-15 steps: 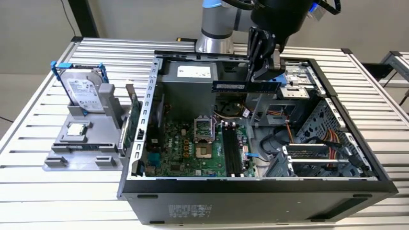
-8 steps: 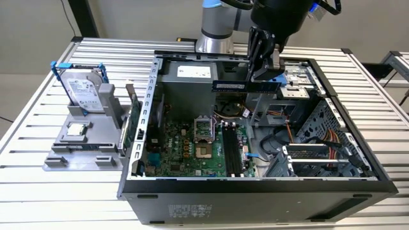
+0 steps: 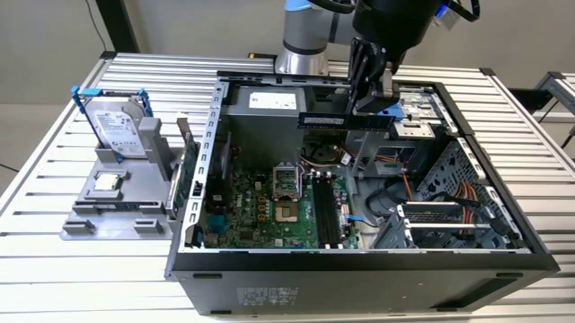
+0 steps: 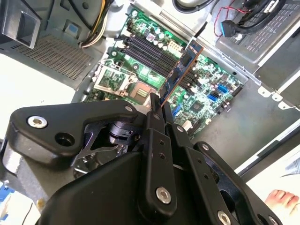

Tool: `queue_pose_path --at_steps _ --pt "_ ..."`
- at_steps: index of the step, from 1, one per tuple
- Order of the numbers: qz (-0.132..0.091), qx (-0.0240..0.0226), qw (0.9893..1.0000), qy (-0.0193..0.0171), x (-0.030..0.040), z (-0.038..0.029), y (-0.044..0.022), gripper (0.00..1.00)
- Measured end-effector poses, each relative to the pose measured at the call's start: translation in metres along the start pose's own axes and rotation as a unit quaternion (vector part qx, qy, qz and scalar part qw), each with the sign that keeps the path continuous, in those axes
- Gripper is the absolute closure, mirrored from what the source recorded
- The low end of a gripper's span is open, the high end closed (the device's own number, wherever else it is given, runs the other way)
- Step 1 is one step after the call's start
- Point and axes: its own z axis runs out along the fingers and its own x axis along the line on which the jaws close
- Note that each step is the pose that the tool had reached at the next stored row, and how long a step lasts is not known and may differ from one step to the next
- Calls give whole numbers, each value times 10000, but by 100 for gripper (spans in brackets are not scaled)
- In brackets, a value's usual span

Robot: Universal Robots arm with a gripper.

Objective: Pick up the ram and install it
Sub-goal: 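Insert the ram into the slot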

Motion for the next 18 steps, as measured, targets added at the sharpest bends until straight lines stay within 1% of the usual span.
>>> queue_pose_path --at_steps 9,11,18 --pt "17 -13 10000 -2 0 1 0 100" --pt "16 -46 10000 0 0 0 0 100" --pt "9 -46 10000 0 0 0 0 100"
